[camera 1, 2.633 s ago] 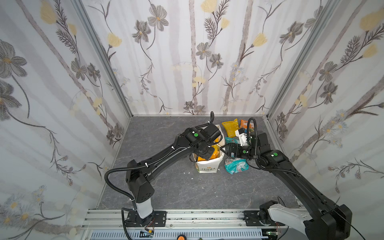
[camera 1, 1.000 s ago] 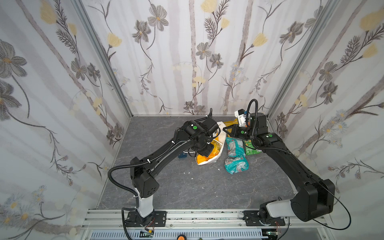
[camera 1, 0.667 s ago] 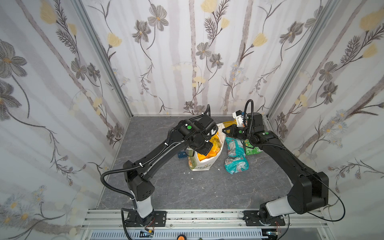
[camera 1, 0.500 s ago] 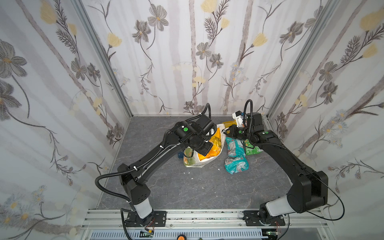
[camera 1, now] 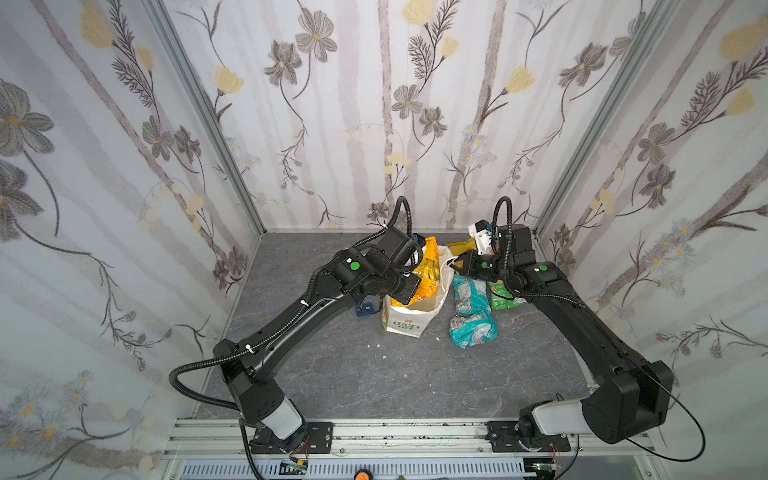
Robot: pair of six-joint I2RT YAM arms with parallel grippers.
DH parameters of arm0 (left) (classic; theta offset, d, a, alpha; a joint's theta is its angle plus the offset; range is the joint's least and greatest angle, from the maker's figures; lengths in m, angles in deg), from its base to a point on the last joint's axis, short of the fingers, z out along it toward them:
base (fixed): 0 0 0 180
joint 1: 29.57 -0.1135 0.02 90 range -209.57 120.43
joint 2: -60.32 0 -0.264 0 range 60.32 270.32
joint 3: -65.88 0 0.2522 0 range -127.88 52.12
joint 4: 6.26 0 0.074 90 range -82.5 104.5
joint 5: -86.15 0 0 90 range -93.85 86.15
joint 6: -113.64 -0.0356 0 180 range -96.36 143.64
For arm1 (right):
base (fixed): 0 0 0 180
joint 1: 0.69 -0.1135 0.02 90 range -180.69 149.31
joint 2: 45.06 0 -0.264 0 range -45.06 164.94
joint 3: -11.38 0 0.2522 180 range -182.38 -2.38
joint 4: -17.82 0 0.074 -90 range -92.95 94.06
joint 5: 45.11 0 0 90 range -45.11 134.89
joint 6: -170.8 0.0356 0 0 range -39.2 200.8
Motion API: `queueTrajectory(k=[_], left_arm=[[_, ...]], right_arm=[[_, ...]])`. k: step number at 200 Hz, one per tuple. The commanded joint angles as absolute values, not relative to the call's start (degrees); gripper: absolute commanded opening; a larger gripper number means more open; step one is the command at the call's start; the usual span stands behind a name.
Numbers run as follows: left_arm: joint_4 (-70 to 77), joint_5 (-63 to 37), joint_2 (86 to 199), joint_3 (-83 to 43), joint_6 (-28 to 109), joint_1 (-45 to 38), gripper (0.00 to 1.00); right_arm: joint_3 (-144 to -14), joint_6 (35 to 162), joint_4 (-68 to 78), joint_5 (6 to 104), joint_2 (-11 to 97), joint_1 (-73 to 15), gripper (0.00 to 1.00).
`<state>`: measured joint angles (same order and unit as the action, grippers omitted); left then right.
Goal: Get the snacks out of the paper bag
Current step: 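Pull the mango bag up out of the paper bag with the left gripper, then grasp the mango bag with the right gripper while the left gripper holds it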
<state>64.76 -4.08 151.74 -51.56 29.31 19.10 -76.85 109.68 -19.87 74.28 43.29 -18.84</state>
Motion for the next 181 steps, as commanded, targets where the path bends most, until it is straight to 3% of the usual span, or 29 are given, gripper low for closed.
queueTrajectory(k=[1,84,102,130,145,181], left_arm=[[59.9,-3.6,151.8,-52.9,32.8,18.6,0.0],[58.1,-4.6,151.9,-57.6,33.1,17.7,0.0],[58.0,-4.0,151.0,-58.1,33.0,17.6,0.0],[57.8,-3.8,149.2,-57.9,32.9,17.6,0.0],[57.0,-4.0,147.9,-57.6,32.9,17.5,0.0],[54.7,-5.0,146.1,-56.7,31.0,17.7,0.0]], right_arm=[[-77.8,109.4,-20.5,71.9,43.4,-19.1,0.0],[-76.6,109.2,-20.7,71.2,48.3,-19.3,0.0],[-77.3,109.1,-20.9,71.0,48.0,-19.3,0.16],[-78.3,109.7,-20.8,68.7,43.8,-19.1,0.52],[-78.7,110.2,-20.8,67.7,41.1,-18.6,0.59],[-79.2,112.5,-19.3,67.7,33.4,-18.0,0.66]])
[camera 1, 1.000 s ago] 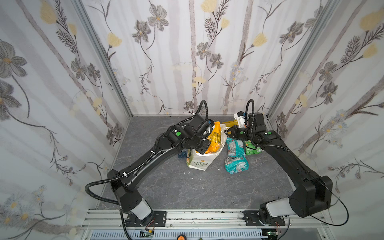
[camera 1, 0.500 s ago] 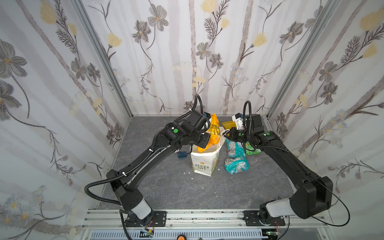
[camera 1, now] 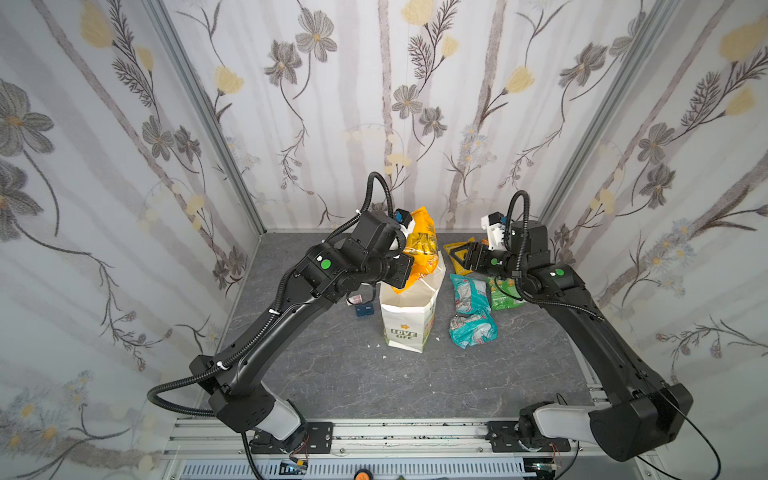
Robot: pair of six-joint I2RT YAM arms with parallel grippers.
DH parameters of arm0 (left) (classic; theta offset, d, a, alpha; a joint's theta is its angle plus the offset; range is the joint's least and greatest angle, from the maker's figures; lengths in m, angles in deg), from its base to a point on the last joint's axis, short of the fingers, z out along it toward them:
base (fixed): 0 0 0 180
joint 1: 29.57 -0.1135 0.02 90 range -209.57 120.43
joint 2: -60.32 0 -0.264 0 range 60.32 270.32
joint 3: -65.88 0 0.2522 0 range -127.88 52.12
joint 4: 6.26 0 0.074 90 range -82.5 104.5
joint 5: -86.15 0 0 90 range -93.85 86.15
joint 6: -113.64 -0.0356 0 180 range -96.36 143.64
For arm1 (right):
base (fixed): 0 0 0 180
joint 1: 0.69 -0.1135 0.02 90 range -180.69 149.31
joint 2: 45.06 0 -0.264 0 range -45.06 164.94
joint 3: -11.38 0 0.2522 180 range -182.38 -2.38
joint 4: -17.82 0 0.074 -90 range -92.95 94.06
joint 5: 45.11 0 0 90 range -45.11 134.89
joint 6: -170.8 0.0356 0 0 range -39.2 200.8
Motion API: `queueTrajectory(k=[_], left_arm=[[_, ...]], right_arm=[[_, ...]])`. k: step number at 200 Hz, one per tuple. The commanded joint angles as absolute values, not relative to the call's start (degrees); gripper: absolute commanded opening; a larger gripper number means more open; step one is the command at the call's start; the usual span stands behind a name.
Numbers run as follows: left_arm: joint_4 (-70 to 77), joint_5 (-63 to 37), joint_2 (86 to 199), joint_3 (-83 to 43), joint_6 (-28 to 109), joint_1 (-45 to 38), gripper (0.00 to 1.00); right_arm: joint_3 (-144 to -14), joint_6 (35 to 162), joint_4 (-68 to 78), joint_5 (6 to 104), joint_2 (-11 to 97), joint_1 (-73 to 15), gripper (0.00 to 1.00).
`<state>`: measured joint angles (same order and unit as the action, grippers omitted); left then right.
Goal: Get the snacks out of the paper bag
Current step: 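Grasp the mango bag with the right gripper while the left gripper holds it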
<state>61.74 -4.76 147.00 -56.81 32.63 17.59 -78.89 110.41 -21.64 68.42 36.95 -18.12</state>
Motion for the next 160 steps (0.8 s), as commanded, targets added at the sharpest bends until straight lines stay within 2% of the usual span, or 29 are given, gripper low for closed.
queueTrajectory(k=[1,16,27,48,131,143,160], left_arm=[[54.7,-5.0,146.1,-56.8,30.9,17.7,0.0],[54.6,-5.8,146.4,-57.5,30.1,17.6,0.0],[54.3,-5.7,146.5,-57.9,29.4,17.8,0.0],[54.5,-5.2,147.5,-59.4,27.9,18.4,0.0],[55.2,-2.4,151.8,-65.2,23.7,25.2,0.0],[54.9,-1.9,151.9,-65.4,23.6,25.6,0.0],[54.7,-2.1,151.9,-65.8,23.4,26.1,0.0]], right_arm=[[-79.3,112.6,-19.2,67.9,33.3,-18.0,0.67],[-78.1,114.4,-16.0,72.1,30.1,-18.2,0.72],[-76.8,116.1,-12.5,75.5,27.7,-18.8,0.84],[-74.2,119.3,-6.0,79.5,23.9,-21.4,0.99],[-71.9,126.3,3.1,81.9,25.4,-27.2,0.99],[-71.8,126.6,3.0,81.2,25.4,-27.2,0.96],[-72.0,126.7,2.4,81.0,25.9,-27.2,0.84]])
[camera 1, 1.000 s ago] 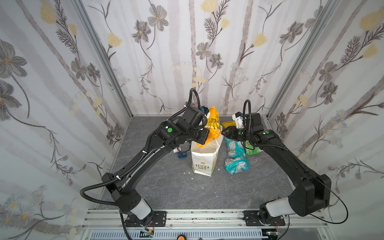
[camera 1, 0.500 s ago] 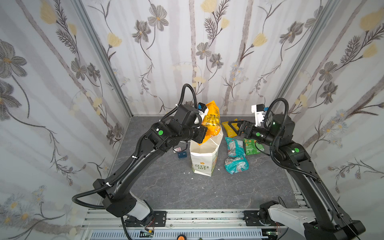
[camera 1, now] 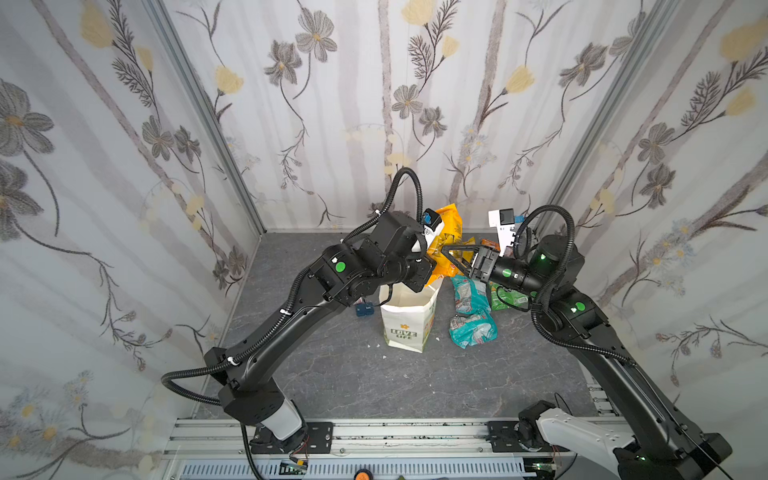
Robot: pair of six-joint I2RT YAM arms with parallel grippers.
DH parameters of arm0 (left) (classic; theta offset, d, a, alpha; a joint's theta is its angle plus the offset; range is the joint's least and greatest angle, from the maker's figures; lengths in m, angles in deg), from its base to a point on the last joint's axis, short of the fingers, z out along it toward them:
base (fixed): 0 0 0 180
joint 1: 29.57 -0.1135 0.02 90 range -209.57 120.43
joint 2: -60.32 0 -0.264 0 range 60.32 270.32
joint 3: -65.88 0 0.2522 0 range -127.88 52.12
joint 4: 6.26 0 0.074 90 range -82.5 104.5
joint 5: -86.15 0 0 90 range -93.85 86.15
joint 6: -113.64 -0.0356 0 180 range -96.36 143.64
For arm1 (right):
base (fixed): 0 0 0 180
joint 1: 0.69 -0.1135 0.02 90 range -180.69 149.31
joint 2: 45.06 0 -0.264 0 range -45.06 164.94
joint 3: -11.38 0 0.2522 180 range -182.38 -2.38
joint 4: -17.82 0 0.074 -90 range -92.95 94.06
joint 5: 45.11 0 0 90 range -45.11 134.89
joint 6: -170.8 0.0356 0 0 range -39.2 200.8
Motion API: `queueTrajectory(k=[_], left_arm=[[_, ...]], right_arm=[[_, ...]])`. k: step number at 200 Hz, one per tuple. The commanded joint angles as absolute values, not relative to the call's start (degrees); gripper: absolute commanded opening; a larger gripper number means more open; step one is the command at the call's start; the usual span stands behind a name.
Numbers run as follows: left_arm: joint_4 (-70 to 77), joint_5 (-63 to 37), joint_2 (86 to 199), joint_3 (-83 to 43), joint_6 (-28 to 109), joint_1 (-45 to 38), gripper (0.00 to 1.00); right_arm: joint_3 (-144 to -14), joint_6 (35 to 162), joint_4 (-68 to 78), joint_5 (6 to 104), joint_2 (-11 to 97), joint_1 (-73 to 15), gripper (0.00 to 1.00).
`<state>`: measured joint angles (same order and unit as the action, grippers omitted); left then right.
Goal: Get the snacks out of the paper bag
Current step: 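Grasp the mango bag with the right gripper while the left gripper holds it, then carry the mango bag with the right gripper while the left gripper opens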
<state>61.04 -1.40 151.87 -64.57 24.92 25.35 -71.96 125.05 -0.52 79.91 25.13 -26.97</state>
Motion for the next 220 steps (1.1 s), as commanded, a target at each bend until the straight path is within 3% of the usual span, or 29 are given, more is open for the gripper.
queueTrajectory(k=[1,20,51,74,102,161,220], left_arm=[[54.7,-2.1,151.9,-65.8,23.4,26.1,0.0],[54.6,-1.9,152.0,-66.1,22.9,26.7,0.0],[54.4,-0.4,152.3,-66.4,22.1,27.1,0.0],[54.0,0.8,152.2,-66.7,22.0,27.3,0.14],[53.6,1.3,151.6,-66.6,22.1,27.4,0.24],[50.7,0.4,147.3,-62.7,22.4,27.7,0.56],[46.4,-2.7,139.7,-55.2,23.2,27.6,0.75]], right_arm=[[-72.1,126.7,2.3,81.0,25.9,-27.2,0.83],[-71.9,127.1,2.4,81.2,26.3,-27.2,0.7],[-72.0,127.6,2.6,81.1,26.1,-27.2,0.37],[-71.8,127.6,2.5,80.9,26.0,-27.2,0.15],[-71.7,127.6,2.4,80.0,25.3,-27.2,0.01],[-72.3,128.1,2.4,78.6,23.8,-25.3,0.0],[-72.3,128.9,1.1,81.5,21.1,-16.4,0.0]])
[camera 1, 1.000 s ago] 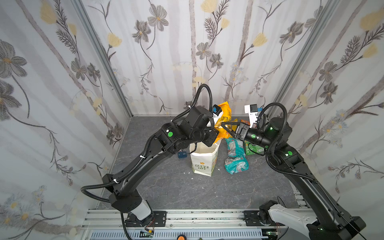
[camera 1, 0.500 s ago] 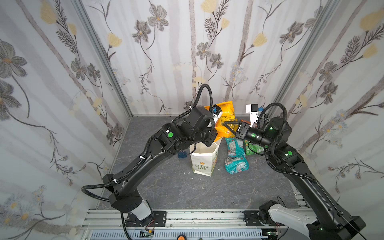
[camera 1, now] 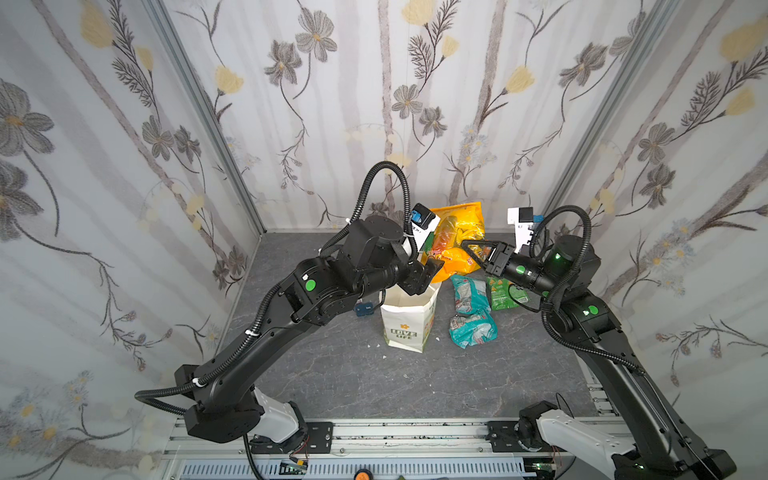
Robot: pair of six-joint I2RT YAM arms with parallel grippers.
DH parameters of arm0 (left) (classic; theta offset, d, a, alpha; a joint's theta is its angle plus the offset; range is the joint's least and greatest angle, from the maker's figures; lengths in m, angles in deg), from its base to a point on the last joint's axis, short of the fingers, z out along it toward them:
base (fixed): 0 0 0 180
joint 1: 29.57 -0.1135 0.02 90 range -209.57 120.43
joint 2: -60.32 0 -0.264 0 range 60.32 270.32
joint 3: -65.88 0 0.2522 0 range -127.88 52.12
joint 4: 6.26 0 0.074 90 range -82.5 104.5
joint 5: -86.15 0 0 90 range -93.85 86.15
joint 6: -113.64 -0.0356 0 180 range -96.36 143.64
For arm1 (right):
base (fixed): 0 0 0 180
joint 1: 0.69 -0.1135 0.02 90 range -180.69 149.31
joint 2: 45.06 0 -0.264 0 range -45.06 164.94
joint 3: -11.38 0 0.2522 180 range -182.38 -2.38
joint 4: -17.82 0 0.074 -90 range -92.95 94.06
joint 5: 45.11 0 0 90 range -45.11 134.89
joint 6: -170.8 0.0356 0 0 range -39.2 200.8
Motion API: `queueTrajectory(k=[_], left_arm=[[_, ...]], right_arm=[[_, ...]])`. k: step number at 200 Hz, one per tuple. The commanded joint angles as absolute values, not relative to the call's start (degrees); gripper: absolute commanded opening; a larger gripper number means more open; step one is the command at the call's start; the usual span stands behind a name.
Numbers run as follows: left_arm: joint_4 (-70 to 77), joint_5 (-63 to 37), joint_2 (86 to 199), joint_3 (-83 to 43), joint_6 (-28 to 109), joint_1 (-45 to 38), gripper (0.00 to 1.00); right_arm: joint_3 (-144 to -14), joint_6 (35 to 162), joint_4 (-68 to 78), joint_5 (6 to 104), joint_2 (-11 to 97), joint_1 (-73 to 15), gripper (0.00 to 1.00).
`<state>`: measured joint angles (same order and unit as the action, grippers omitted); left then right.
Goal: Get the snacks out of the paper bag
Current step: 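Carry the mango bag with the right gripper while the left gripper opens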
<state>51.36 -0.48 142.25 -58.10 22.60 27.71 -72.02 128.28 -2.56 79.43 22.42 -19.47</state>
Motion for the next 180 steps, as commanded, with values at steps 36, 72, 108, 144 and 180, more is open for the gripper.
queueTrajectory(k=[36,72,108,144,180], left_arm=[[44.5,-3.5,134.4,-48.1,23.5,27.6,0.88],[44.7,-3.8,130.5,-42.6,23.6,27.6,0.97],[45.0,-4.9,128.4,-39.2,23.5,27.7,1.0],[45.3,-5.3,127.2,-38.0,23.0,27.7,1.0],[45.6,-5.5,127.0,-37.6,22.9,27.6,1.0]], right_arm=[[-67.5,128.8,-0.6,84.7,17.2,-7.7,0.0],[-59.9,127.4,-3.8,88.5,11.9,2.5,0.0],[-49.9,124.0,-8.2,91.4,6.2,13.7,0.0],[-39.7,119.5,-9.9,91.8,3.7,22.2,0.0],[-35.1,114.1,-10.4,85.2,6.8,24.3,0.0]])
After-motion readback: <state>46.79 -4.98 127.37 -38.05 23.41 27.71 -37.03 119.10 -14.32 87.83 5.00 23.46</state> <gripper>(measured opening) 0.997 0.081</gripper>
